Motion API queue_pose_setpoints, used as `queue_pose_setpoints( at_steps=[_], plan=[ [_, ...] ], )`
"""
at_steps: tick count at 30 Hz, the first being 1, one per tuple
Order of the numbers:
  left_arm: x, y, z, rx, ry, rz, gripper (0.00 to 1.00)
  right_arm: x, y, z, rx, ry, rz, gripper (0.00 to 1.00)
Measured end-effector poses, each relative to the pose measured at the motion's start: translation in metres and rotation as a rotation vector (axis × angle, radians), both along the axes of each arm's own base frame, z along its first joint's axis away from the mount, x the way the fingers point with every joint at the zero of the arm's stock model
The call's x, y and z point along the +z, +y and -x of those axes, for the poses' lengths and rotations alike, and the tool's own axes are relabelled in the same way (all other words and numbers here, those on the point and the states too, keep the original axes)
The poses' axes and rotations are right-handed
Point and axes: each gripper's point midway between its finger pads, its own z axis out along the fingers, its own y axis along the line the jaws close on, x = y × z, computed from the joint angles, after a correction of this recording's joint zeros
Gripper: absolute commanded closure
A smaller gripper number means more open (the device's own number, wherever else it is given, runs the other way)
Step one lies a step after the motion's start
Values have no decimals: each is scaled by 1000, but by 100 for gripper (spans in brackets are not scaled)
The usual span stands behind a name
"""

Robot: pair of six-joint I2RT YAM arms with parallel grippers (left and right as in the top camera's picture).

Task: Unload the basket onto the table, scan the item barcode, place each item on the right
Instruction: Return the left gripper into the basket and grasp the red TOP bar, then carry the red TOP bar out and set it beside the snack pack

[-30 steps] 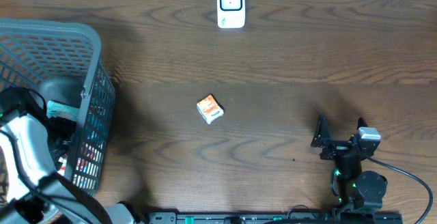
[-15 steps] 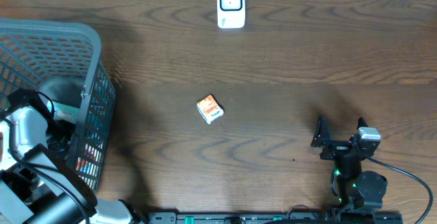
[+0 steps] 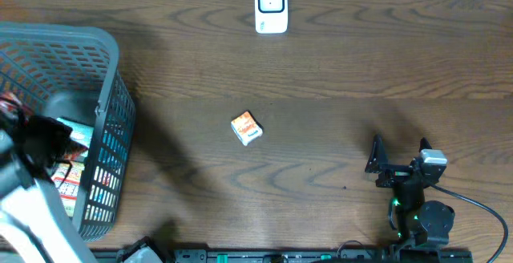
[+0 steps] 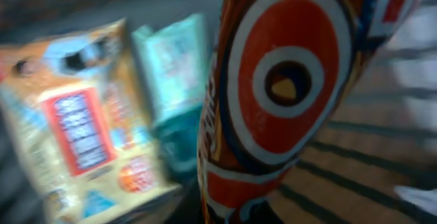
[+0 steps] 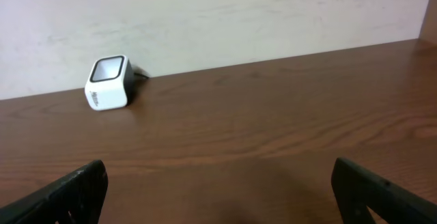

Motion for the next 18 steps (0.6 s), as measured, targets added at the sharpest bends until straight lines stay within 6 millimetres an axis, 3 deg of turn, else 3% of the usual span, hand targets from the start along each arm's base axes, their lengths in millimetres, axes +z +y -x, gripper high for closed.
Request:
queue_pose_setpoints(
  at_steps=[3, 4, 8, 12, 18],
  plan=[
    [49, -26, -9, -95, -205, -64, 93, 0, 0, 0, 0, 0, 0, 1],
    [82, -51, -17, -197, -344, -109, 92, 0, 0, 0, 0, 0, 0, 1],
    [131, -123, -17, -457, -549, -145, 93, 0, 0, 0, 0, 0, 0, 1],
    [147, -183, -8, -685, -637, -106, 93, 0, 0, 0, 0, 0, 0, 1],
    [123, -264, -28, -979, -567, 3, 93, 0, 0, 0, 0, 0, 0, 1]
  ],
)
